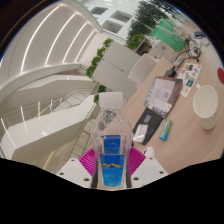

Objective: Pour water

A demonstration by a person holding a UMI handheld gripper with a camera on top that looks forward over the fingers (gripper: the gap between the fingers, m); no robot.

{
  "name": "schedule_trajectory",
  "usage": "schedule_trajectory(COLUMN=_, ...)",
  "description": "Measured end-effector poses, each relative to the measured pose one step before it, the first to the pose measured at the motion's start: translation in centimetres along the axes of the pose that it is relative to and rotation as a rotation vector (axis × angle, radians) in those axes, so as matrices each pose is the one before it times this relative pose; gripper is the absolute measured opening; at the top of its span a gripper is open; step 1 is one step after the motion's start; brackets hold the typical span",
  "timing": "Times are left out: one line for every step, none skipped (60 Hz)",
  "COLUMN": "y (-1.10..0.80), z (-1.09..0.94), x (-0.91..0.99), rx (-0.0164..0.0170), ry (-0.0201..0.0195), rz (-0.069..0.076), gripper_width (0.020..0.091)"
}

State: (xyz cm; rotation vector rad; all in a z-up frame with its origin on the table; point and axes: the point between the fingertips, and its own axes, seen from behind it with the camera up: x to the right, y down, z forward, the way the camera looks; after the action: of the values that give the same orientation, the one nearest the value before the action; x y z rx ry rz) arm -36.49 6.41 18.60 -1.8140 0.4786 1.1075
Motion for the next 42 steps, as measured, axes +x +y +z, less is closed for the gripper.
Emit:
schedule_trajectory(y=-0.853, z=-0.132, x=-0.084, rx=0.00728, ry=-0.01382, rz=0.0547, gripper_width=0.0379)
schedule_trajectory(y=-0.817, z=-0.122, x=-0.101, rx=0.00626, ry=-0.01703, rz=0.055, gripper_width=0.0378)
schedule_trajectory(y=-0.732, z=-0.125, x=-0.078, rx=0.00512, ry=-0.01692, rz=0.0551, gripper_width=0.0379)
schedule_trajectory(y=-0.137, z=-0.762, x=-1.068, rx=0.00866, ry=-0.00404, rz=0.0591, gripper_width=0.0379)
schedule_trajectory(y=-0.614, z=0.414, x=0.409, rx=0.0043, ry=-0.01872, rz=0.0501, gripper_width=0.038)
schedule_trajectory(y=-0.646, z=-0.134, x=0.056, rx=0.00313, ry=-0.01358, rz=0.0584, gripper_width=0.0378)
schedule_trajectory(y=-0.547, z=-0.162, x=0.019, rx=0.00188, ry=-0.01433, rz=0.0589, gripper_width=0.0379)
schedule_trajectory(y=-0.527, z=-0.139, x=0.053, rx=0.00106, ry=-0.01367, rz=0.0594, gripper_width=0.0378)
schedule_trajectory(y=-0.525, z=-0.147, x=0.099, rx=0.00111, ry=-0.01303, rz=0.0595, gripper_width=0.0378)
schedule_trajectory(y=-0.473, z=-0.157, x=0.134, rx=0.00065, ry=-0.01219, rz=0.0593, gripper_width=0.038)
schedule_trajectory(y=-0.398, z=-0.154, x=0.076, rx=-0.00132, ry=-0.01274, rz=0.0585, gripper_width=0.0379)
schedule_trajectory(y=-0.176, z=-0.22, x=-0.169, rx=0.00429, ry=-0.00743, rz=0.0585, gripper_width=0.0378)
schedule_trajectory(y=-0.058, z=0.413, x=-0.173, rx=0.00712, ry=-0.00034, rz=0.048, gripper_width=0.0378)
schedule_trajectory(y=-0.358, z=-0.149, x=0.079, rx=-0.00374, ry=-0.01352, rz=0.0536, gripper_width=0.0378)
schedule_trajectory(y=-0.362, z=-0.223, x=0.101, rx=-0.00246, ry=-0.01282, rz=0.0532, gripper_width=0.0379)
schedule_trajectory(y=-0.404, z=-0.207, x=0.037, rx=-0.0016, ry=-0.01594, rz=0.0508, gripper_width=0.0378)
schedule_trajectory(y=-0.375, z=-0.206, x=0.019, rx=-0.00078, ry=-0.01571, rz=0.0481, gripper_width=0.0377)
schedule_trajectory(y=-0.346, z=-0.259, x=-0.069, rx=-0.00072, ry=-0.01693, rz=0.0457, gripper_width=0.0378)
schedule_trajectory(y=-0.311, z=-0.216, x=-0.07, rx=-0.00042, ry=-0.01577, rz=0.0433, gripper_width=0.0378)
schedule_trajectory(y=-0.033, z=-0.187, x=-0.222, rx=0.00443, ry=-0.00583, rz=0.046, gripper_width=0.0378)
schedule_trajectory(y=-0.551, z=0.555, x=-0.108, rx=0.0041, ry=-0.00352, rz=0.0365, gripper_width=0.0378)
schedule_trajectory(y=-0.214, z=-0.189, x=-0.071, rx=-0.00019, ry=-0.00822, rz=0.0278, gripper_width=0.0378)
schedule_trajectory(y=-0.266, z=-0.274, x=-0.055, rx=0.00303, ry=-0.00712, rz=0.0213, gripper_width=0.038)
schedule_trajectory(y=-0.302, z=-0.212, x=0.022, rx=0.00554, ry=-0.00573, rz=0.0146, gripper_width=0.0379)
schedule_trajectory(y=-0.263, z=-0.236, x=-0.007, rx=0.00634, ry=-0.00423, rz=0.0144, gripper_width=0.0379)
schedule_trajectory(y=-0.222, z=-0.226, x=-0.005, rx=0.00619, ry=-0.00451, rz=0.0129, gripper_width=0.0378)
schedule_trajectory(y=-0.183, z=-0.206, x=-0.006, rx=0.00548, ry=-0.00544, rz=0.0131, gripper_width=0.0378)
schedule_trajectory(y=-0.374, z=-1.732, x=-0.385, rx=-0.02067, ry=-0.01751, rz=0.0301, gripper_width=0.0377)
schedule_trajectory(y=-0.161, z=2.253, x=0.108, rx=0.03718, ry=0.007, rz=0.0078, gripper_width=0.0377)
schedule_trajectory(y=-0.112, z=-0.069, x=-0.093, rx=0.00232, ry=-0.01161, rz=0.0157, gripper_width=0.0378)
schedule_trajectory(y=-0.183, z=-0.014, x=-0.18, rx=0.00266, ry=-0.01188, rz=0.0155, gripper_width=0.0379)
schedule_trajectory(y=-0.108, z=-0.083, x=-0.182, rx=0.00148, ry=-0.01103, rz=0.0132, gripper_width=0.0379)
schedule_trajectory(y=-0.183, z=0.182, x=-0.154, rx=-0.00046, ry=-0.01221, rz=0.0067, gripper_width=0.0378)
schedule_trajectory(y=0.598, z=-1.109, x=-0.514, rx=0.00092, ry=-0.00609, rz=0.0126, gripper_width=0.0379)
schedule_trajectory(y=-0.413, z=0.888, x=-0.113, rx=0.00157, ry=-0.00446, rz=0.0066, gripper_width=0.038)
schedule_trajectory(y=0.005, z=0.039, x=-0.043, rx=-0.0033, ry=-0.00453, rz=0.0041, gripper_width=0.0379)
schedule_trajectory(y=-0.063, z=0.074, x=-0.024, rx=-0.00168, ry=-0.00226, rz=0.0037, gripper_width=0.0379)
schedule_trajectory(y=-0.113, z=0.116, x=-0.012, rx=-0.00115, ry=-0.00074, rz=0.0027, gripper_width=0.0378)
schedule_trajectory(y=-0.108, z=0.095, x=0.002, rx=-0.00044, ry=0.00014, rz=0.0025, gripper_width=0.0379)
schedule_trajectory(y=-0.088, z=0.068, x=0.008, rx=-0.00056, ry=0.00093, rz=0.0016, gripper_width=0.0379)
schedule_trajectory(y=0.878, z=-1.454, x=-0.062, rx=-0.00143, ry=0.00166, rz=0.0035, gripper_width=0.0379)
schedule_trajectory(y=-0.573, z=1.089, x=-0.075, rx=0.0006, ry=0.0041, rz=0.0003, gripper_width=0.0379)
